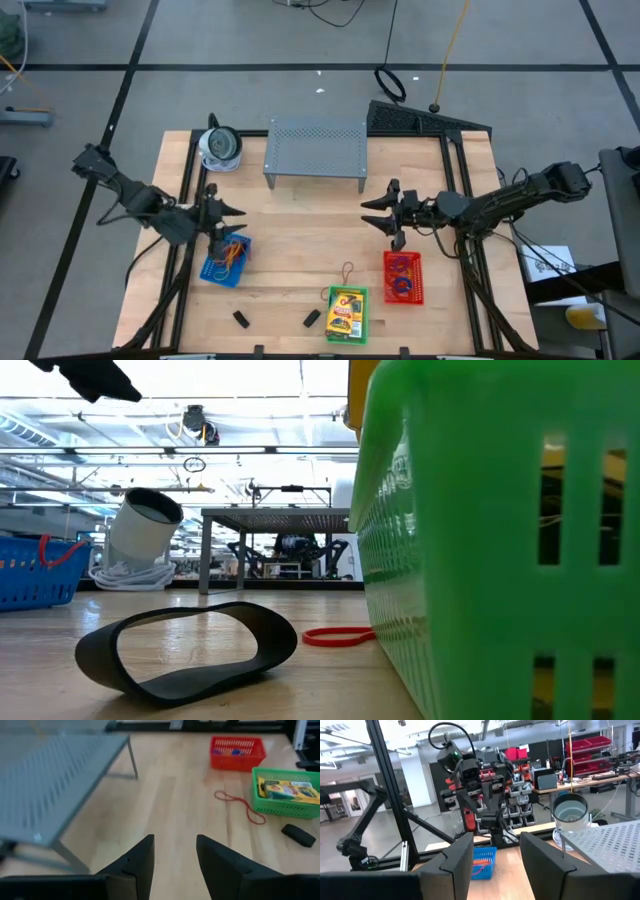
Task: Pick & Place Office Desk Supplies
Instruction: Put the red rubber band into the blue bin
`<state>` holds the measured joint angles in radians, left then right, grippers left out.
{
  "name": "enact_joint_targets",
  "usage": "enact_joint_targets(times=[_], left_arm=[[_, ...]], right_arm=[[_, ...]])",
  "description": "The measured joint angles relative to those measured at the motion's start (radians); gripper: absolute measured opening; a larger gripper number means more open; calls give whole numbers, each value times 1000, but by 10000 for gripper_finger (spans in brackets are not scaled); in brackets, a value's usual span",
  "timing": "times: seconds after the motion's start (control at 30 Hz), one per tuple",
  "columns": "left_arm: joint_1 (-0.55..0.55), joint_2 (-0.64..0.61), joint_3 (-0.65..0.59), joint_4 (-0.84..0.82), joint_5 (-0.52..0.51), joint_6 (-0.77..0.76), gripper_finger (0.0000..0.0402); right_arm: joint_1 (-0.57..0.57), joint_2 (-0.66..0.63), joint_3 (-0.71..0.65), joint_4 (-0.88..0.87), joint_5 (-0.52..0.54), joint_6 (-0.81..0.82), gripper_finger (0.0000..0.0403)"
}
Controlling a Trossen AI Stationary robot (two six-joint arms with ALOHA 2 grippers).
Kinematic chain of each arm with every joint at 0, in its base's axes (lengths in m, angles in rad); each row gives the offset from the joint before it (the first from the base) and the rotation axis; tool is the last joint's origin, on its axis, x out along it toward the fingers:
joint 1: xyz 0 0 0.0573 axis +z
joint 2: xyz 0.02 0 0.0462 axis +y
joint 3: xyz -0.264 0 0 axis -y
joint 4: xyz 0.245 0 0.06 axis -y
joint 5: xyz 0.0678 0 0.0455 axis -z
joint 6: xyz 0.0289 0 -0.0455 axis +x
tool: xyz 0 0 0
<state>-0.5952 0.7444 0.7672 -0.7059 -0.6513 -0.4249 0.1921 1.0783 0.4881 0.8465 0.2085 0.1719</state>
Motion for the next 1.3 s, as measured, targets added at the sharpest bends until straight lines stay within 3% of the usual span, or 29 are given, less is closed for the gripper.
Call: enact_joint_targets(times=[0.17, 0.4, 0.57, 0.77, 1.0, 1.3], left_arm=[[-6, -114, -153, 204, 34, 175, 154], [67, -350, -376, 376, 136, 290, 154], [141, -538, -443, 405, 286, 373, 154], [199, -731, -515, 396, 311, 397, 154], [227, -732, -573, 436, 412, 398, 154], [231, -732, -576, 476, 408, 369, 154]], right_arm=[[0, 44, 0, 49, 4, 0, 155], [-2, 91, 0, 149, 31, -4, 155], [-5, 101, 12, 144, 31, -7, 155], [-8, 117, 34, 132, 28, -8, 155], [-22, 147, 87, 63, 27, -7, 155], [-14, 261, 317, -237, 24, -38, 155]])
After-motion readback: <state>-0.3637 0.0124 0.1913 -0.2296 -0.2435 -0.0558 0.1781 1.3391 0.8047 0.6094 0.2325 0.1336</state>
